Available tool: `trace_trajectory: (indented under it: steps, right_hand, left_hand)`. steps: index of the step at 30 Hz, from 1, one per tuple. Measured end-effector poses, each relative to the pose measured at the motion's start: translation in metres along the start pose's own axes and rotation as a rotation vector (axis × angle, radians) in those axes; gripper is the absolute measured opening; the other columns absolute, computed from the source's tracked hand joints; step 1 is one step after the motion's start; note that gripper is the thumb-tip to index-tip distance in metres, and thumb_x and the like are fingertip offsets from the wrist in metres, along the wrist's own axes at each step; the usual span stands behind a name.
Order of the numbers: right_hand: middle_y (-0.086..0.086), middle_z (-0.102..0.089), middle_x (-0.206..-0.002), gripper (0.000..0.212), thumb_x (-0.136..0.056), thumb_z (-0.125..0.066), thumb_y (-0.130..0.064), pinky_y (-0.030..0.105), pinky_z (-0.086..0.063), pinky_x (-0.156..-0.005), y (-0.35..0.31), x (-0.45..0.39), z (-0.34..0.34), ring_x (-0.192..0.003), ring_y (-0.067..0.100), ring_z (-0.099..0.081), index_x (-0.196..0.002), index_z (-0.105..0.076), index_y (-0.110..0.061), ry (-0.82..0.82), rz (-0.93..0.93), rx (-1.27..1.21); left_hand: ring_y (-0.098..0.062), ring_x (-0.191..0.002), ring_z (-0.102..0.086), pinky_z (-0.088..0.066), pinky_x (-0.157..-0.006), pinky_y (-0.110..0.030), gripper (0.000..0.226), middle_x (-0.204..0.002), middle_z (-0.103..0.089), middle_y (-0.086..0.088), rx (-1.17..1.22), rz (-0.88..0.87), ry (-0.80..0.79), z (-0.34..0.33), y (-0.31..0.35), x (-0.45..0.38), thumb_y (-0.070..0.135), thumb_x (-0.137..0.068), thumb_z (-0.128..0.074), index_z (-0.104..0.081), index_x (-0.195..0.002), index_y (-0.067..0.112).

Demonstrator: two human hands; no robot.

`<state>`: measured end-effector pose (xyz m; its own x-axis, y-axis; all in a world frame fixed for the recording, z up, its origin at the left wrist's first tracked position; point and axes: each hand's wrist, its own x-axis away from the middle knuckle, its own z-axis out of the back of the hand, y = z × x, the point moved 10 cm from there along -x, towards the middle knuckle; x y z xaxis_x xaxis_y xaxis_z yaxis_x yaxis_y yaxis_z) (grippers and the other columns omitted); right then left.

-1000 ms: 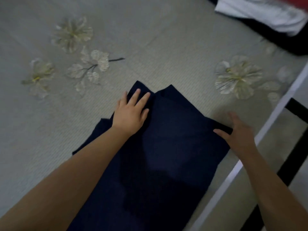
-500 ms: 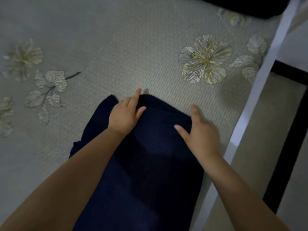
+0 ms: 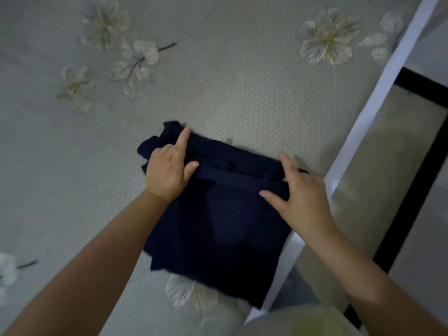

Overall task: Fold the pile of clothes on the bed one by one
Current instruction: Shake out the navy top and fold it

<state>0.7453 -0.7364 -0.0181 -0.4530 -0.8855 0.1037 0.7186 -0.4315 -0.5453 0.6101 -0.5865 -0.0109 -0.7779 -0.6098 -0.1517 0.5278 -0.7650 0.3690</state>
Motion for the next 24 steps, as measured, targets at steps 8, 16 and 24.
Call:
trace_trajectory:
  steps: [8, 16, 24]
  right_hand:
    - [-0.002, -0.055, -0.054, 0.073, -0.046, -0.089, -0.006, 0.030, -0.046, -0.055, -0.067, 0.145, -0.063, -0.047, 0.016, -0.054, -0.113, -0.061, 0.001, 0.080, 0.125, 0.307]
    - [-0.006, -0.068, -0.069, 0.064, -0.042, -0.087, -0.005, 0.020, -0.051, -0.060, -0.069, 0.214, -0.127, -0.063, 0.011, -0.065, -0.104, -0.069, -0.010, -0.135, 0.276, 0.320]
    - [0.010, -0.051, -0.128, 0.062, -0.082, -0.067, -0.022, 0.034, -0.040, -0.096, 0.024, 0.211, -0.083, -0.115, 0.024, -0.049, -0.136, -0.039, -0.011, 0.096, -0.469, -0.211]
  left_hand:
    - [-0.027, -0.059, -0.054, -0.044, -0.061, -0.035, 0.079, -0.062, -0.058, -0.022, 0.007, 0.039, 0.032, 0.001, -0.018, 0.144, 0.046, -0.096, -0.013, -0.050, -0.109, -0.023]
    - [-0.045, -0.078, -0.058, -0.041, -0.076, -0.059, 0.091, -0.084, -0.062, -0.028, 0.024, 0.146, -0.147, -0.024, -0.058, 0.224, 0.061, -0.088, -0.014, -0.049, -0.118, -0.016]
    - [-0.046, -0.101, -0.052, -0.036, -0.090, -0.053, 0.071, -0.111, -0.057, -0.030, 0.187, 0.498, -0.014, 0.004, -0.132, 0.222, 0.040, -0.085, -0.045, -0.033, -0.133, -0.011]
